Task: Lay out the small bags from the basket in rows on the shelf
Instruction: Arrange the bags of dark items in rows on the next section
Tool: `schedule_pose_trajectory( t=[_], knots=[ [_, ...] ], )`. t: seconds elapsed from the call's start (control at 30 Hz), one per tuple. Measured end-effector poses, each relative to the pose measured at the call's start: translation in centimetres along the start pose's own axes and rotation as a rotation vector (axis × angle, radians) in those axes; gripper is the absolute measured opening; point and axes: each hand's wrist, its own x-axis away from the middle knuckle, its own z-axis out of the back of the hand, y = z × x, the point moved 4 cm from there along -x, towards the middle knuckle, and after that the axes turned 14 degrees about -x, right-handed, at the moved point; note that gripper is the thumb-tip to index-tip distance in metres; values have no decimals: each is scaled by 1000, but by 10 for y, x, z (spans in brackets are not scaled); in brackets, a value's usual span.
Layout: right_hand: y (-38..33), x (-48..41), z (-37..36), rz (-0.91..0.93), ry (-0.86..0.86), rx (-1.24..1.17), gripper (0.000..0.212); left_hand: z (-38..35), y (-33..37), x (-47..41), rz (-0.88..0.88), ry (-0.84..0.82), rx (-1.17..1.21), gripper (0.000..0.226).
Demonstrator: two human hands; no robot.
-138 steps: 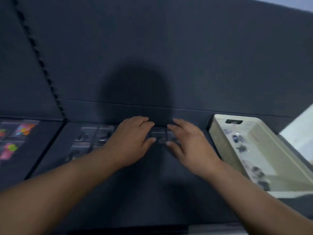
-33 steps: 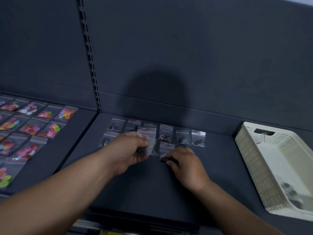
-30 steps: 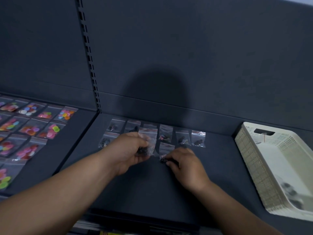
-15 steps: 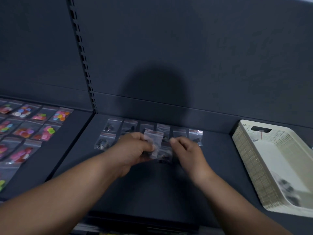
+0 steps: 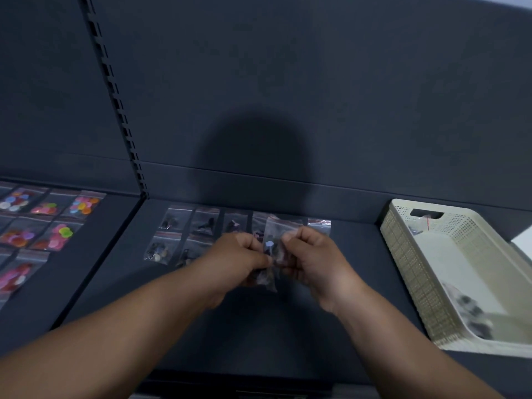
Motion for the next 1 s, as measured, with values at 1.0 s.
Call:
schedule_pose_trajectory(
  t=[1.0],
  knots=[
    [9,-4,62,450,103,1177,36,-8,7,-8,99,77,126,14]
  ],
)
